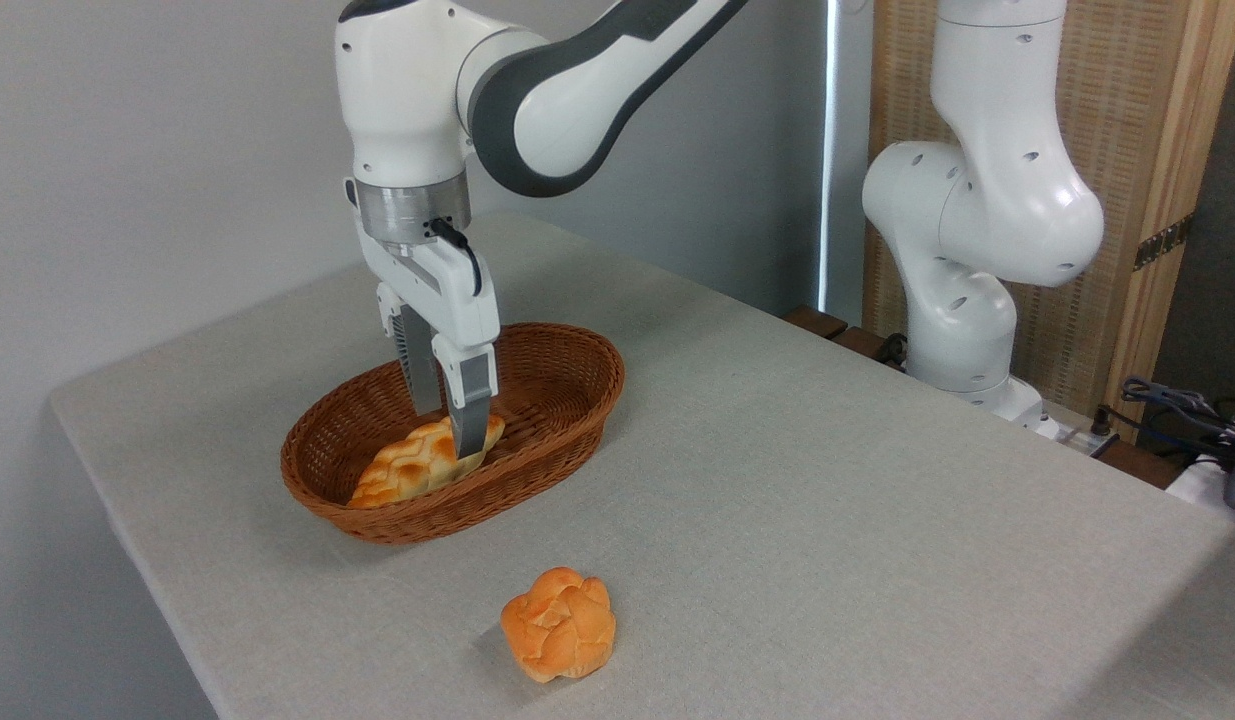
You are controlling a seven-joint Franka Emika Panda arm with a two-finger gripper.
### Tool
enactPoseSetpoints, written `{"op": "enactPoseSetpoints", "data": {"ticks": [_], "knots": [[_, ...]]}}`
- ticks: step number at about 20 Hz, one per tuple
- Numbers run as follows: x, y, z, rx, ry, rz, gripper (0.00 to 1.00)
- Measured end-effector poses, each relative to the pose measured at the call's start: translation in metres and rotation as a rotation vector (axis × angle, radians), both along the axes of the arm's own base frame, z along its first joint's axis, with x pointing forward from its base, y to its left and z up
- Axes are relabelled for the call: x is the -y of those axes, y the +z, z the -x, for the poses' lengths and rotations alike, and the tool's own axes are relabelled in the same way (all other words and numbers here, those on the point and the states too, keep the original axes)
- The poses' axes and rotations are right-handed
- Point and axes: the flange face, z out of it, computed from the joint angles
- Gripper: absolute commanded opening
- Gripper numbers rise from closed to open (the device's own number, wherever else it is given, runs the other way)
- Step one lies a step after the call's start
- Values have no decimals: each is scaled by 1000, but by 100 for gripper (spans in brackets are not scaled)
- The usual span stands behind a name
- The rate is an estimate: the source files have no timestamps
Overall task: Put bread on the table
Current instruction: 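Close the gripper on the braided roll inside the basket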
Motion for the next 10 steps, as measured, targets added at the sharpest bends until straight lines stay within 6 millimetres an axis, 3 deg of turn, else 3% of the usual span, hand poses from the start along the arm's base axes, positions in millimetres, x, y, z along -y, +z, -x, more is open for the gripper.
{"op": "enactPoseSetpoints", "data": {"ticks": [10], "knots": [[4, -17, 1, -25, -8, -3, 100]]}}
